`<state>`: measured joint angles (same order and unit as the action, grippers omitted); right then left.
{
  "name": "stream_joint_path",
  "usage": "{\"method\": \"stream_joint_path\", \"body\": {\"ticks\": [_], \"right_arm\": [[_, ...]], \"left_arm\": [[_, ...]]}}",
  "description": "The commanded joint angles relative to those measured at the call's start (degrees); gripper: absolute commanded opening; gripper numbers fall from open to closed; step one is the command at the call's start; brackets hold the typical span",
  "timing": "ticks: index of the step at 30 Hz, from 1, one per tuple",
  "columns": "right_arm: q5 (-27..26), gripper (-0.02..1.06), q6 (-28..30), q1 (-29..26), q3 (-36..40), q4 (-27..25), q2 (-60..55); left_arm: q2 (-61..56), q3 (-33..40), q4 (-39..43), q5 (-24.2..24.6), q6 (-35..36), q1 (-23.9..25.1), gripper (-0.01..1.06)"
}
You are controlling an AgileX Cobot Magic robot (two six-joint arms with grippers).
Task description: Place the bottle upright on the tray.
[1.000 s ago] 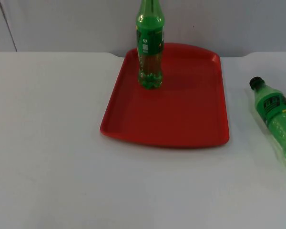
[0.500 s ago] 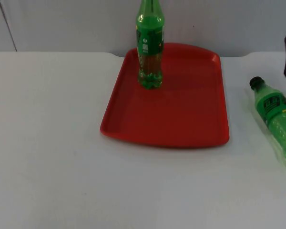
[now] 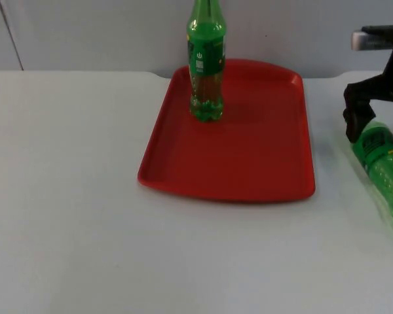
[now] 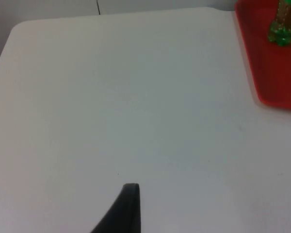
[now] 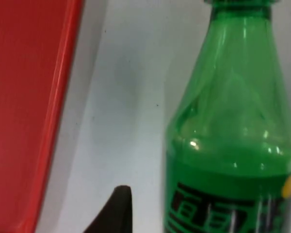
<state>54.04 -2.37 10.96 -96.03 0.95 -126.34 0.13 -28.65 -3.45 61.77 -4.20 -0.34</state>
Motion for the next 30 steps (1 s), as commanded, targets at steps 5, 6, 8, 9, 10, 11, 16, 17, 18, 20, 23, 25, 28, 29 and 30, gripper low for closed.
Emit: {"method": "stream_joint_path", "body": {"ticks": [5,6,8,9,10,11,16,17,18,20,23,25,28,29,30], "right_arm": [[-2.75,1.03,0.25,0.22,-0.45,0.0,-3.03],[-3.59,1.03,0.09,0.22,-0.45,0.0,-3.68],[-4.08,1.03,-0.86,0.22,-0.45,-0.13,-4.21],[-4.5,1.03,-1.25,0.22,-0.45,-0.13,-4.54],[-5.15,1.03,-1.2,0.1,-0.45,-0.13,-4.96],[-5.63,1.03,-1.46,0.1,-0.45,0.0,-5.26],[-8.17,1.03,-4.19,0.1,-0.45,0.0,-5.77],[-8.42,1.03,-5.11,0.1,-0.45,-0.01,-5.96],[-8.42,1.03,-6.13,0.1,-0.45,-0.01,-6.31],[-8.42,1.03,-6.41,0.1,-0.45,-0.1,-6.63],[-8.54,1.03,-7.2,0.1,-0.34,-0.22,-7.49],[-8.94,1.03,-7.31,0.1,-0.19,-0.36,-7.49],[-9.67,1.03,-7.31,0.1,0.5,-0.95,-7.57],[-9.93,1.03,-7.43,0.1,0.97,-0.95,-7.57],[-10.42,1.03,-7.66,0.1,1.35,-0.95,-7.62]], "left_arm": [[-0.13,0.23,0.06,-0.09,0.03,0.22,1.05],[-0.13,0.23,0.06,-0.09,0.03,0.22,1.05],[-0.13,0.23,0.06,-0.09,0.03,0.22,1.05],[-0.13,0.23,0.06,-0.09,0.03,0.22,1.05],[-0.13,0.23,0.06,-0.09,0.03,0.22,1.05],[-0.13,0.23,0.06,-0.09,0.03,0.22,1.05],[-0.13,0.23,0.06,-0.09,0.03,0.22,1.05],[-0.13,0.23,0.06,-0.09,0.03,0.22,1.05],[-0.13,0.23,0.06,-0.09,0.03,0.22,1.05],[-0.13,0.23,0.06,-0.09,0.03,0.22,1.05],[-0.13,0.23,0.06,-0.09,0.03,0.22,1.05],[-0.13,0.23,0.06,-0.09,0.03,0.22,1.05],[-0.13,0.23,0.06,-0.09,0.03,0.22,1.05],[-0.13,0.23,0.06,-0.09,0.03,0.22,1.05],[-0.13,0.23,0.06,-0.09,0.03,0.22,1.05]]}}
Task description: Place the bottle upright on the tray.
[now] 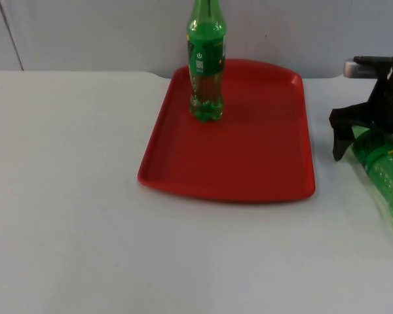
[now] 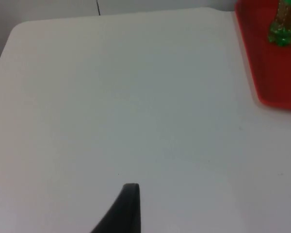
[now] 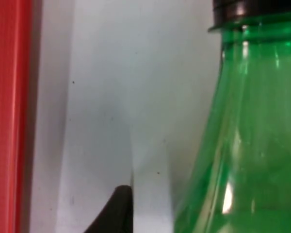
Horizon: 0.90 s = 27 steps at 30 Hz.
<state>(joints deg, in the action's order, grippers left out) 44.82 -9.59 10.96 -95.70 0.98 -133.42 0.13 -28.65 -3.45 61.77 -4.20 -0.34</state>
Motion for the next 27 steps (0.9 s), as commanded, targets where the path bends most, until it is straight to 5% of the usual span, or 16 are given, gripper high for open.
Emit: {"method": "stream_joint_path", "body": {"ticks": [1,7,11,12,16,17,19,27], "right_arm": [[-1.21,1.03,-0.44,0.1,1.02,-0.98,-0.55],[-1.64,0.92,-1.36,0.1,2.31,-1.56,-1.06],[-1.14,0.64,-2.63,0.1,2.2,-1.56,-0.95],[-1.14,0.64,-2.63,0.1,2.2,-1.56,-0.95],[0.79,0.23,-2.19,0.1,1.01,-1.33,-0.95],[0.79,0.23,-2.19,0.1,1.01,-1.33,-0.95],[2.59,0.04,-0.86,0.1,-0.59,-1.33,-0.95],[6.86,0.0,3.35,0.1,-5.15,-1.46,2.56]], "left_arm": [[-0.13,0.23,0.06,-0.09,0.03,0.22,1.05],[-0.13,0.23,0.06,-0.09,0.03,0.22,1.05],[-0.13,0.23,0.06,-0.09,0.03,0.22,1.05],[-0.13,0.23,0.06,-0.09,0.03,0.22,1.05],[-0.13,0.23,0.06,-0.09,0.03,0.22,1.05],[-0.13,0.23,0.06,-0.09,0.03,0.22,1.05],[-0.13,0.23,0.06,-0.09,0.03,0.22,1.05],[-0.13,0.23,0.06,-0.09,0.03,0.22,1.05]]}}
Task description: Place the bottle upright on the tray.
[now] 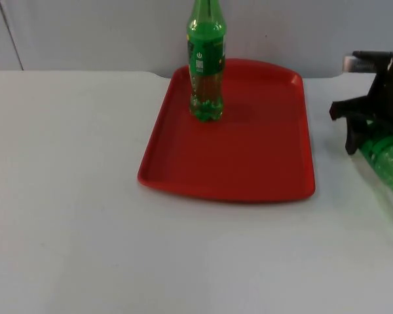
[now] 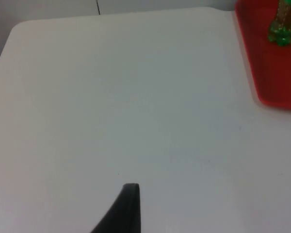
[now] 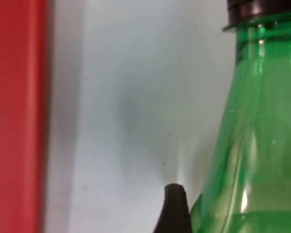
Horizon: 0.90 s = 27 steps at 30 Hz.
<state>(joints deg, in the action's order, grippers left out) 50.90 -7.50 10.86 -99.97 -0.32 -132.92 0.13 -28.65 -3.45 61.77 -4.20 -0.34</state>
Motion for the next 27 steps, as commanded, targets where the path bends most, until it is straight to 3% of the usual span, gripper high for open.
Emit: {"method": "stream_joint_path", "body": {"ticks": [1,17,23,27], "right_arm": [[0.46,0.0,2.15,0.21,-0.88,-0.27,3.26],[-6.44,0.0,7.18,0.57,1.09,-1.75,23.64],[-15.99,0.0,11.64,1.2,10.79,-4.97,34.11],[-25.72,0.0,16.64,2.58,20.0,-6.55,42.25]], "left_arm": [[-0.13,0.23,0.06,-0.09,0.03,0.22,1.05],[-0.13,0.23,0.06,-0.09,0.03,0.22,1.05],[-0.13,0.23,0.06,-0.09,0.03,0.22,1.05],[-0.13,0.23,0.06,-0.09,0.03,0.22,1.05]]}}
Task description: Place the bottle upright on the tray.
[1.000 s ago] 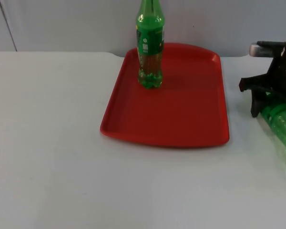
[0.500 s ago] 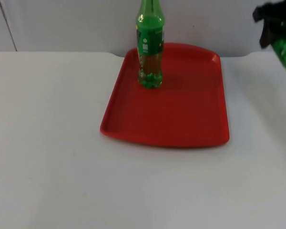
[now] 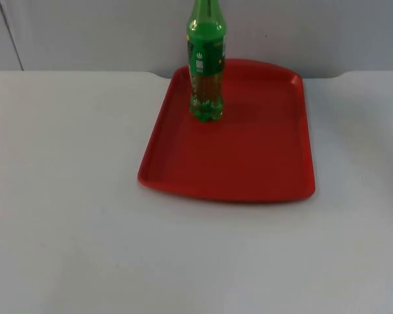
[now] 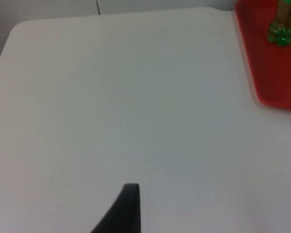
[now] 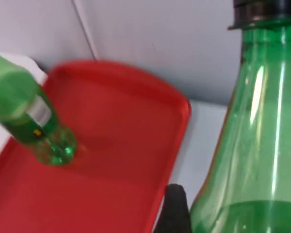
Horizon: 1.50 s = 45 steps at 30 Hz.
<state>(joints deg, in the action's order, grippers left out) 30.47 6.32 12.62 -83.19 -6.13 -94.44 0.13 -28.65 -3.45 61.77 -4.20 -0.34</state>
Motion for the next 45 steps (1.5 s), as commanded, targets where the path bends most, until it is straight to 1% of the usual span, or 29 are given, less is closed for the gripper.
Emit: {"method": "stream_joint_path", "body": {"ticks": [1,2,3,5,6,7,9,10,11,13,14,15,18,19,20,22,24,25,28,32,35,36,37,39,41,42,43,44,45], "right_arm": [[-8.05,0.0,4.04,1.55,5.24,-1.3,5.71],[-8.05,0.0,4.04,1.55,5.24,-1.3,5.71],[-10.59,0.0,4.95,2.19,7.66,-1.87,7.12],[-17.4,0.0,5.25,3.99,12.6,-1.91,10.27],[-22.7,0.0,5.25,5.41,16.06,-1.91,11.94],[-22.7,0.0,5.25,5.41,16.06,-1.91,11.94],[-31.11,0.0,5.25,7.62,21.26,-1.91,14.08],[-33.23,0.0,5.25,8.51,22.53,-1.91,14.49],[-36.85,0.0,5.25,9.62,24.6,-1.91,15.12],[-45.55,0.0,4.84,12.12,29.24,-1.91,16.03],[-45.55,0.0,4.84,12.12,29.24,-1.91,16.03],[-49.8,0.0,4.56,13.47,30.93,-1.91,16.03],[-58.23,0.0,0.68,16.65,34.93,-0.8,15.88],[-60.05,0.0,-0.98,17.47,35.64,0.96,15.74],[-60.05,0.0,-0.98,17.47,35.64,0.96,15.74],[-63.83,0.0,-8.07,18.0,36.57,9.07,15.74],[-67.13,0.0,-12.87,18.0,36.94,15.53,15.67],[-67.13,0.0,-12.87,18.0,36.94,15.53,15.67],[-70.17,0.0,-14.93,18.0,36.94,20.55,14.94],[-72.52,0.0,-16.34,18.0,36.94,21.3,13.02],[-78.42,0.0,-19.17,18.0,36.94,22.16,9.03],[-80.69,0.0,-19.32,18.0,36.94,23.17,7.58],[-80.69,0.0,-19.32,18.0,36.94,23.17,7.58],[-84.85,0.0,-18.06,18.0,36.94,24.55,3.75],[-85.83,0.0,-16.81,18.0,36.94,24.31,0.11],[-85.83,0.0,-17.46,18.0,36.94,23.0,-2.02],[-85.83,0.0,-17.46,18.0,36.94,23.0,-2.02],[-87.09,0.0,-17.9,18.0,36.94,22.12,-3.5],[-89.45,0.0,-17.85,18.0,36.94,22.49,-5.08]], "left_arm": [[-0.13,0.23,0.06,-0.09,0.03,0.22,1.05],[-0.13,0.23,0.06,-0.09,0.03,0.22,1.05],[-0.13,0.23,0.06,-0.09,0.03,0.22,1.05],[-0.13,0.23,0.06,-0.09,0.03,0.22,1.05],[-0.13,0.23,0.06,-0.09,0.03,0.22,1.05],[-0.13,0.23,0.06,-0.09,0.03,0.22,1.05],[-0.13,0.23,0.06,-0.09,0.03,0.22,1.05],[-0.13,0.23,0.06,-0.09,0.03,0.22,1.05],[-0.13,0.23,0.06,-0.09,0.03,0.22,1.05],[-0.13,0.23,0.06,-0.09,0.03,0.22,1.05],[-0.13,0.23,0.06,-0.09,0.03,0.22,1.05],[-0.13,0.23,0.06,-0.09,0.03,0.22,1.05],[-0.13,0.23,0.06,-0.09,0.03,0.22,1.05],[-0.13,0.23,0.06,-0.09,0.03,0.22,1.05],[-0.13,0.23,0.06,-0.09,0.03,0.22,1.05],[-0.13,0.23,0.06,-0.09,0.03,0.22,1.05],[-0.13,0.23,0.06,-0.09,0.03,0.22,1.05],[-0.13,0.23,0.06,-0.09,0.03,0.22,1.05],[-0.13,0.23,0.06,-0.09,0.03,0.22,1.05],[-0.13,0.23,0.06,-0.09,0.03,0.22,1.05],[-0.13,0.23,0.06,-0.09,0.03,0.22,1.05],[-0.13,0.23,0.06,-0.09,0.03,0.22,1.05],[-0.13,0.23,0.06,-0.09,0.03,0.22,1.05],[-0.13,0.23,0.06,-0.09,0.03,0.22,1.05],[-0.13,0.23,0.06,-0.09,0.03,0.22,1.05],[-0.13,0.23,0.06,-0.09,0.03,0.22,1.05],[-0.13,0.23,0.06,-0.09,0.03,0.22,1.05],[-0.13,0.23,0.06,-0.09,0.03,0.22,1.05],[-0.13,0.23,0.06,-0.09,0.03,0.22,1.05]]}}
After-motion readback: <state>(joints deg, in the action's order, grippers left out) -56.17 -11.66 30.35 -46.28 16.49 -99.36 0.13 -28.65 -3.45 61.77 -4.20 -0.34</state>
